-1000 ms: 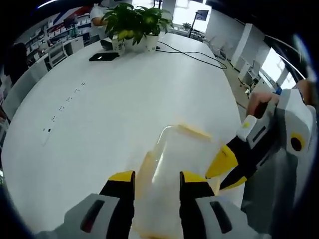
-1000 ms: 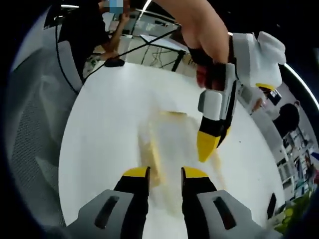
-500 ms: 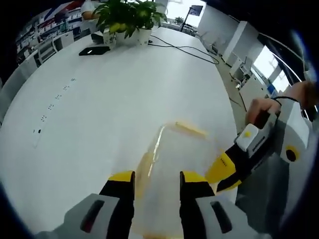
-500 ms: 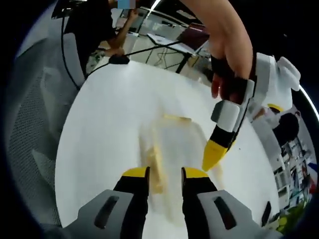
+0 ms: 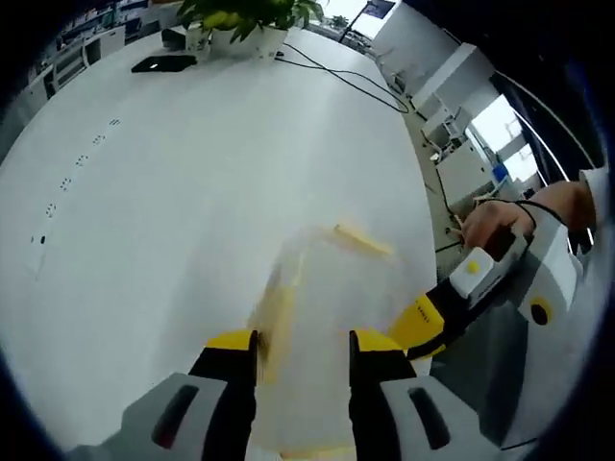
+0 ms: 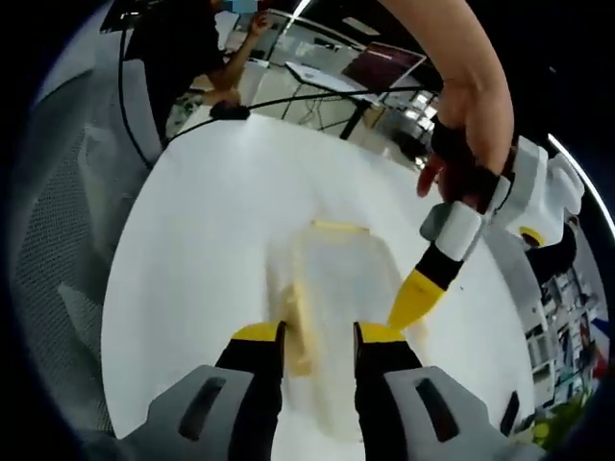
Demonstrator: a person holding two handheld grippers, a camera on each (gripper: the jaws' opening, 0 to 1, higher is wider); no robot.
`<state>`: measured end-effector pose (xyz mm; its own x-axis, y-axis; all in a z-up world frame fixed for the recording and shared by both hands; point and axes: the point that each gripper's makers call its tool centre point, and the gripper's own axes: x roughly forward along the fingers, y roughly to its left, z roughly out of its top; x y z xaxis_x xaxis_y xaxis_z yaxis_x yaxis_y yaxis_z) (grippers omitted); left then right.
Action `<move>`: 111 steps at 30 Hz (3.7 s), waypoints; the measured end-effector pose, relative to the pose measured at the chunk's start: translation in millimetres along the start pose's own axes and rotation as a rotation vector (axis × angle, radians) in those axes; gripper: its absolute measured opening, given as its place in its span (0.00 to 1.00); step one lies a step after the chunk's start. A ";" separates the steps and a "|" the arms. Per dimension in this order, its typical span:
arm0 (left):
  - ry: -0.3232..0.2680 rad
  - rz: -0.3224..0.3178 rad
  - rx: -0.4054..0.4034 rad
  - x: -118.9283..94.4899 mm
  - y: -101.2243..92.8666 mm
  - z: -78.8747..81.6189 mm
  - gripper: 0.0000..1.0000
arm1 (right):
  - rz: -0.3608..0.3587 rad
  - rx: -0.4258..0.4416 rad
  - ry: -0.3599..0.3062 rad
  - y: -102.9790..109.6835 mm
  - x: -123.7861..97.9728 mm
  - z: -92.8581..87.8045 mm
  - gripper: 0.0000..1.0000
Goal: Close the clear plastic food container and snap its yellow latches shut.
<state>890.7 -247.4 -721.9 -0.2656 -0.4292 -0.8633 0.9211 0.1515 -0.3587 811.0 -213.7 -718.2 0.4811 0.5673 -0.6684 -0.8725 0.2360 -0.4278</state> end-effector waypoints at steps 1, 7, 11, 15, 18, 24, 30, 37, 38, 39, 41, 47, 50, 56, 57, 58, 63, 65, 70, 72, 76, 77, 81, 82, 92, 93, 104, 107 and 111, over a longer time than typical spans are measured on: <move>0.006 -0.005 0.003 0.2 0.3 0.6 0.33 | 0.001 -0.004 0.000 -0.1 0.0 -0.1 0.25; 0.028 -0.027 0.009 0.7 0.8 1.2 0.32 | -0.001 -0.028 -0.002 -0.3 0.6 -0.4 0.25; 0.048 -0.031 0.014 1.2 1.9 0.7 0.32 | -0.001 -0.039 0.000 0.1 1.0 0.0 0.25; 0.059 -0.029 0.008 0.8 0.2 -1.1 0.31 | -0.009 -0.042 0.009 0.3 1.4 -0.1 0.25; 0.061 -0.033 -0.001 0.8 1.0 -1.4 0.31 | -0.010 -0.049 0.011 -0.4 1.9 -0.4 0.24; 0.079 -0.028 -0.008 0.8 -0.4 -2.8 0.30 | -0.015 -0.060 0.017 -1.3 2.6 -0.4 0.24; 0.122 -0.015 -0.009 2.8 -4.9 -4.5 0.31 | -0.015 -0.067 0.022 -1.8 2.8 -1.0 0.23; 0.144 -0.019 0.009 5.1 -9.8 -6.9 0.30 | -0.024 -0.074 0.038 -1.1 5.8 -1.8 0.22; 0.143 -0.018 0.001 6.6 -9.7 -8.7 0.30 | -0.024 -0.145 0.085 0.3 10.1 -15.3 0.22; 0.143 -0.019 0.002 7.2 -10.4 -9.3 0.30 | -0.046 -0.112 0.068 0.5 6.0 -12.7 0.22; 0.142 -0.019 0.003 8.6 -9.9 -10.5 0.30 | -0.044 -0.110 0.073 -1.9 2.9 -7.3 0.22; 0.138 -0.026 -0.001 9.3 -9.8 -11.9 0.30 | -0.039 -0.090 0.062 -2.1 3.5 -4.6 0.22; 0.133 -0.031 -0.005 8.5 -9.0 -10.9 0.31 | -0.043 -0.098 0.066 -1.2 3.8 -2.7 0.23; 0.057 -0.031 -0.027 5.9 -8.5 -8.2 0.34 | -0.043 -0.096 0.060 -1.3 3.4 -1.5 0.27; 0.043 -0.024 -0.029 5.5 -8.3 -7.9 0.36 | -0.038 -0.053 0.058 -1.2 2.9 -1.2 0.28; 0.026 -0.007 -0.030 5.1 -7.0 -6.6 0.38 | -0.037 -0.019 0.066 -1.4 2.6 -2.8 0.30; -0.091 0.053 -0.007 -7.2 -1.4 3.3 0.45 | -0.042 0.003 0.065 -6.4 -4.5 -1.6 0.33; -0.145 0.071 -0.025 -15.1 -3.2 4.5 0.45 | -0.042 0.025 0.058 -7.6 -8.5 -0.7 0.33; -0.205 0.113 -0.042 -28.0 -9.4 -6.5 0.45 | -0.049 0.040 0.073 -10.0 -14.6 -4.9 0.35; -0.227 0.129 -0.055 -31.6 -11.7 -11.7 0.45 | -0.050 0.040 0.081 -10.2 -16.7 -6.3 0.35; -0.272 0.152 -0.081 -37.9 -18.4 -20.1 0.45 | -0.062 0.059 0.084 -15.0 -22.6 -7.6 0.36; -0.283 0.160 -0.076 -39.6 -21.1 -22.8 0.45 | -0.065 0.075 0.084 -16.9 -23.7 -8.4 0.37; -0.331 0.202 -0.063 -45.4 -26.0 -25.5 0.47 | -0.067 0.129 0.094 -21.4 -27.0 -16.0 0.39; -0.362 0.220 -0.068 -47.7 -27.3 -25.5 0.47 | -0.066 0.150 0.095 -22.2 -27.7 -18.2 0.39; -0.468 0.319 -0.085 -48.8 -33.4 -50.4 0.47 | -0.094 0.260 0.109 -31.2 -37.1 -40.3 0.44; -0.480 0.338 -0.083 -49.9 -34.2 -51.9 0.47 | -0.096 0.289 0.101 -32.4 -38.2 -41.5 0.45; -0.626 0.482 -0.142 -56.0 -34.0 -65.3 0.53 | -0.118 0.456 0.080 -41.5 -42.3 -60.1 0.52; -0.627 0.479 -0.157 -46.7 -34.5 -74.2 0.53 | -0.115 0.478 0.062 -41.2 -41.1 -60.3 0.53; -0.622 0.462 -0.170 -37.7 -36.3 -87.0 0.53 | -0.105 0.510 0.048 -40.6 -39.8 -60.4 0.52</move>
<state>842.5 -159.3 -707.2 0.3875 -0.7009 -0.5988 0.8296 0.5484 -0.1051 832.5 -293.5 -710.9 0.5609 0.4860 -0.6702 -0.7441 0.6508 -0.1509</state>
